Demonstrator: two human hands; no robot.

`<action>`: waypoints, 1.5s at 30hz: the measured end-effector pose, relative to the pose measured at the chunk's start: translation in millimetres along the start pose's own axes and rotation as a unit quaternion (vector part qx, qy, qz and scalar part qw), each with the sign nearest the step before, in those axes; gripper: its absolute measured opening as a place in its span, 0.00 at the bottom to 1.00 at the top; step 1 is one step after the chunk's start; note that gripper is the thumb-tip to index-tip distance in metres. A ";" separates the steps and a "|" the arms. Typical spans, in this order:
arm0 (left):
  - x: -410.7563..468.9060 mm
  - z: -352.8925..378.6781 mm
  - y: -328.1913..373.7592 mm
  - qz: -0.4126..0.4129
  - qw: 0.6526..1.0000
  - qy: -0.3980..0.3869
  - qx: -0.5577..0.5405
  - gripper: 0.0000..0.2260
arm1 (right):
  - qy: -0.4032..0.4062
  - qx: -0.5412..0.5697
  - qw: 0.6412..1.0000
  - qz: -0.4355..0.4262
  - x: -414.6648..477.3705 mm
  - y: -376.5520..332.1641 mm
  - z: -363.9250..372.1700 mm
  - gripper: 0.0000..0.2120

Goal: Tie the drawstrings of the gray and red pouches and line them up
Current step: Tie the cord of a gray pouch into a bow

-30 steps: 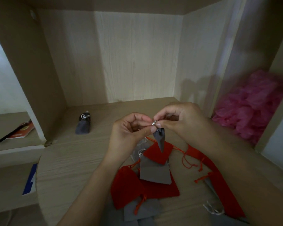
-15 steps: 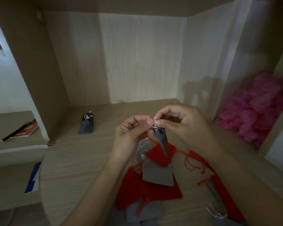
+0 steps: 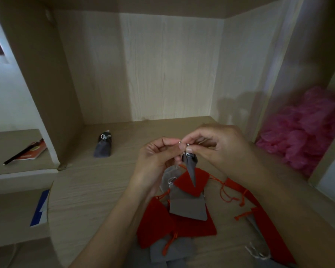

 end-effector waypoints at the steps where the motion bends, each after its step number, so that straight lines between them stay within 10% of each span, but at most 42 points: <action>1: 0.1 -0.1 0.3 -0.006 1.000 0.003 -0.002 0.09 | 0.009 0.011 1.000 0.006 0.1 -0.1 -0.7 0.09; 15: 3.7 -5.0 9.7 -0.012 0.993 -0.100 0.070 0.07 | 0.014 0.187 0.978 0.089 -1.6 13.1 13.0 0.09; 45: 1.7 -2.6 11.0 0.096 0.990 -0.032 0.096 0.04 | 0.046 0.163 0.980 0.103 -0.7 12.2 8.7 0.07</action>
Point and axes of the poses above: each hand's wrist, its own x-axis towards the middle knuckle, its own z-axis out of the palm, y = z × x, the point moved 5 cm from there along x, towards the middle knuckle, and after that the axes turned 9 degrees about -x, right-handed, at the moved point
